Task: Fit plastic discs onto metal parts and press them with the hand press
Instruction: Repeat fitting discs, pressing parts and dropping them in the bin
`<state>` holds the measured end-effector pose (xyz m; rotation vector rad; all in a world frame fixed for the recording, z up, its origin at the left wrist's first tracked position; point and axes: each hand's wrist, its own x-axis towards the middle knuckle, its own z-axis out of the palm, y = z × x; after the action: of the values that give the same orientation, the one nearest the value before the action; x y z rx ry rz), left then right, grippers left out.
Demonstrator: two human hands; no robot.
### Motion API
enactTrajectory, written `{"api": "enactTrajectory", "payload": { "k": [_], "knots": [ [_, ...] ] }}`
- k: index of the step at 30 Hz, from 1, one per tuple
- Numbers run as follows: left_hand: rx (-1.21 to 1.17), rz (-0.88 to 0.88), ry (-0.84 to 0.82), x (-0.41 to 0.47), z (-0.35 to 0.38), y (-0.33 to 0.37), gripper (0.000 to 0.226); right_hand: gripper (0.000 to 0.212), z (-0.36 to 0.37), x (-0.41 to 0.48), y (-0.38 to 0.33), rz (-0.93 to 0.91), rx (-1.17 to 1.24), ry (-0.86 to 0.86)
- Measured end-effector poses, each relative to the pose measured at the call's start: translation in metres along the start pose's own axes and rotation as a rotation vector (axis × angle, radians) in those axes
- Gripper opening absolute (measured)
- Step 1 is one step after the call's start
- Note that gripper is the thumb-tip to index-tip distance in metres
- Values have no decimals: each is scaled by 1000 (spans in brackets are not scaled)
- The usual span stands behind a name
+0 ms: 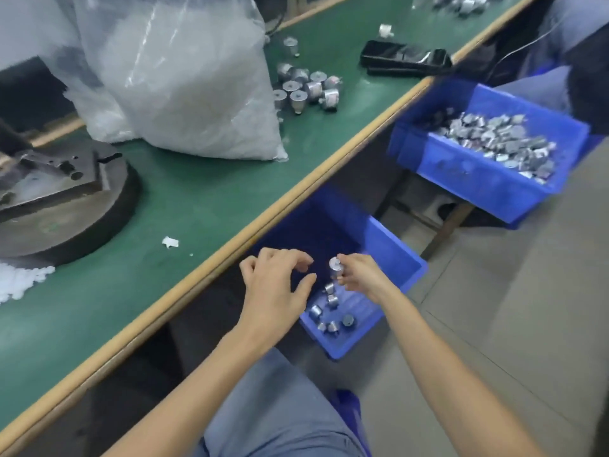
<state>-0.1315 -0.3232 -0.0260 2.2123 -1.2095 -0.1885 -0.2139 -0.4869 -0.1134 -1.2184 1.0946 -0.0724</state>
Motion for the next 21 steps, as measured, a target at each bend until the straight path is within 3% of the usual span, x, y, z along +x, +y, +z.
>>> {"api": "enactTrajectory", "payload": {
  "k": [3, 7, 8, 10, 14, 21],
  "knots": [
    [6, -33, -42, -13, 5, -7, 20, 36, 1, 39, 47, 53, -411, 96],
    [8, -65, -45, -17, -1, -11, 22, 11, 9, 63, 82, 83, -822, 42],
    [-1, -68, -39, -17, -4, -12, 23, 19, 10, 65, 86, 100, -851, 45],
    [-18, -65, -21, -14, -10, -13, 23, 27, 12, 69, 90, 114, -853, 72],
    [-50, -49, -7, -10, -20, -13, 22, 20, 5, 71, 82, 59, -757, 155],
    [-47, -1, 101, -5, -53, -21, 21, 27, 7, 47, -10, -335, -400, 437]
  ]
}}
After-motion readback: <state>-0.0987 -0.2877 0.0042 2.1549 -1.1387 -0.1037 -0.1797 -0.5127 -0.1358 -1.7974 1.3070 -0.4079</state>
